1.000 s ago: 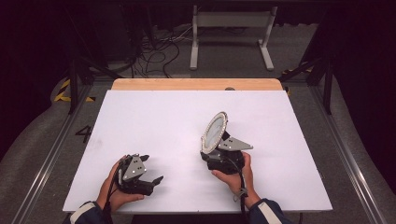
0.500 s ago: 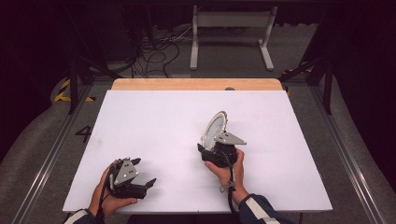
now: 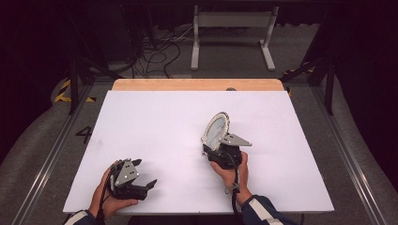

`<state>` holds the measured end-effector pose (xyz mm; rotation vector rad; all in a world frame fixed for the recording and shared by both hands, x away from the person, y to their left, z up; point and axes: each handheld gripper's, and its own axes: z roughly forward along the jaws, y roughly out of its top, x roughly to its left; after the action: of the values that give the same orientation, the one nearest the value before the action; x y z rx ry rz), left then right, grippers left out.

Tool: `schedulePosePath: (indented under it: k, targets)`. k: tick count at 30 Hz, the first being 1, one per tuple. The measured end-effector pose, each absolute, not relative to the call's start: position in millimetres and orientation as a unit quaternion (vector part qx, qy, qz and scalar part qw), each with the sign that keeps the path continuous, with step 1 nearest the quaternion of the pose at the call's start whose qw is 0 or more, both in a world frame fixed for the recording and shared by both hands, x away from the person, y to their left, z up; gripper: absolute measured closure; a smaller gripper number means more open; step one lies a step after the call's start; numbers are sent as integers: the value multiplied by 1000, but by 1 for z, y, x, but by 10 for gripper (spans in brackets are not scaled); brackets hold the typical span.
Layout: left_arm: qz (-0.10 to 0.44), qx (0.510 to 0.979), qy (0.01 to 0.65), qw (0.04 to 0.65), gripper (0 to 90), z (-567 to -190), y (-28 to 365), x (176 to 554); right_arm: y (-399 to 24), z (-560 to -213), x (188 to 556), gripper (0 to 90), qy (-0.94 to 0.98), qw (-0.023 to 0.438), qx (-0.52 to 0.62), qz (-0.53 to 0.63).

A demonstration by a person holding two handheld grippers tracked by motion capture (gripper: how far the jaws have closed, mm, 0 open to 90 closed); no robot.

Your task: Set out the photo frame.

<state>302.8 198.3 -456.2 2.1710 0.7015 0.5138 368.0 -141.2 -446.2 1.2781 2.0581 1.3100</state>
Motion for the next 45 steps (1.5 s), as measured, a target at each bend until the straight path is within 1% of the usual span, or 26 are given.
schedulePosePath:
  k: [5, 11, 17, 27, 40, 45]
  targets:
    - [198, 856, 274, 392, 135, -456, 195, 305, -146, -445, 365, 650, 741, 188, 446, 466]
    - [181, 858, 268, 399, 137, -458, 187, 310, -153, -444, 361, 681, 749, 172, 440, 464]
    - [177, 864, 255, 397, 137, -459, 179, 315, -161, -442, 357, 713, 762, 155, 426, 463]
    - [170, 864, 248, 404, 137, -457, 172, 319, -170, -439, 354, 735, 780, 127, 406, 459]
    - [168, 864, 244, 407, 136, -455, 165, 329, -178, -438, 352, 758, 793, 105, 393, 454]
    - [172, 865, 237, 407, 136, -453, 157, 342, -180, -438, 350, 759, 795, 102, 390, 453]
